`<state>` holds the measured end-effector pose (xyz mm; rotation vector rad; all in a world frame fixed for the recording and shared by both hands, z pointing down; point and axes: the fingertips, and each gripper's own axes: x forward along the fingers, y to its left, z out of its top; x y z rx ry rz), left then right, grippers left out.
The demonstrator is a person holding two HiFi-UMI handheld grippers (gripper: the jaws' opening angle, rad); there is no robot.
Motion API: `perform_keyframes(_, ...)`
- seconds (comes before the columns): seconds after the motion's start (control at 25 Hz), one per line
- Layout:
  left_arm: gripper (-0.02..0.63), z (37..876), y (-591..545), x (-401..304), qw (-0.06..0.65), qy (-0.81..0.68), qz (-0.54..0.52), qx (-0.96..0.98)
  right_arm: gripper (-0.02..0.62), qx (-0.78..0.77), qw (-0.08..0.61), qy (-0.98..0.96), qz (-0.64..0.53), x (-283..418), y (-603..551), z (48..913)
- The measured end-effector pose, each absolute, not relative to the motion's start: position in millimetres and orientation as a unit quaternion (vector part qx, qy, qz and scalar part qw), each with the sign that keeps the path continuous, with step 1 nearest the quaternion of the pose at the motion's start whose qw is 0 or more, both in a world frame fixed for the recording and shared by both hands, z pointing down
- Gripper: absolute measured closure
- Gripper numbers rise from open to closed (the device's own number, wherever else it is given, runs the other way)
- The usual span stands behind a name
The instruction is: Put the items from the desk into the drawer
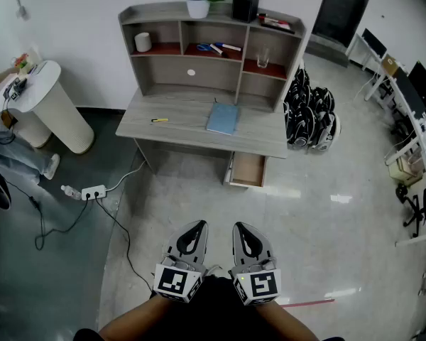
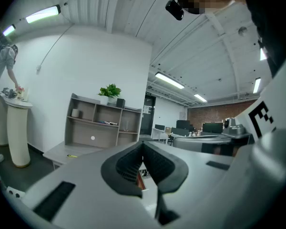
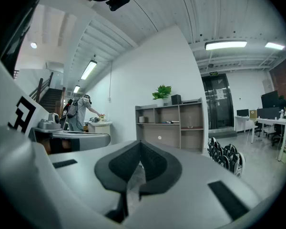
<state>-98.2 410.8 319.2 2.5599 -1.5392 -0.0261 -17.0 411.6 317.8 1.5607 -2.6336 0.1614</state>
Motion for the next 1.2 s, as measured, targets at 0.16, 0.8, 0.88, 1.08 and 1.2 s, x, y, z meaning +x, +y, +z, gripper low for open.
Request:
perform_keyframes(0.16, 0.592, 327, 414, -87, 0.066, -0.504, 0.011, 0.861, 0.580, 0.507, 0.047, -0.860, 0.044, -14, 419, 323)
perform_keyframes(0.8, 0.592, 363, 392, -75, 0.106, -0.495, 0.024, 0.862, 0.578, 0.492, 0.039, -0.860, 0.133, 8, 412, 373)
perform_keyframes(0.88, 0.592, 366, 379, -73, 0.117, -0.488, 0.024, 0.865, 0.578, 0.496, 0.048, -0.856, 0.135, 10, 404, 375)
perform_keyframes(1.08, 0.592, 366, 337, -68, 0.121, -0.477, 0.018, 0.870, 0.578, 0.522, 0.090, -0.837, 0.140, 25, 369, 386)
perform_keyframes(1.2, 0.592, 367, 313, -67, 0.120, -0.471, 0.018, 0.873, 0.578, 0.532, 0.094, -0.829, 0.144, 30, 342, 386)
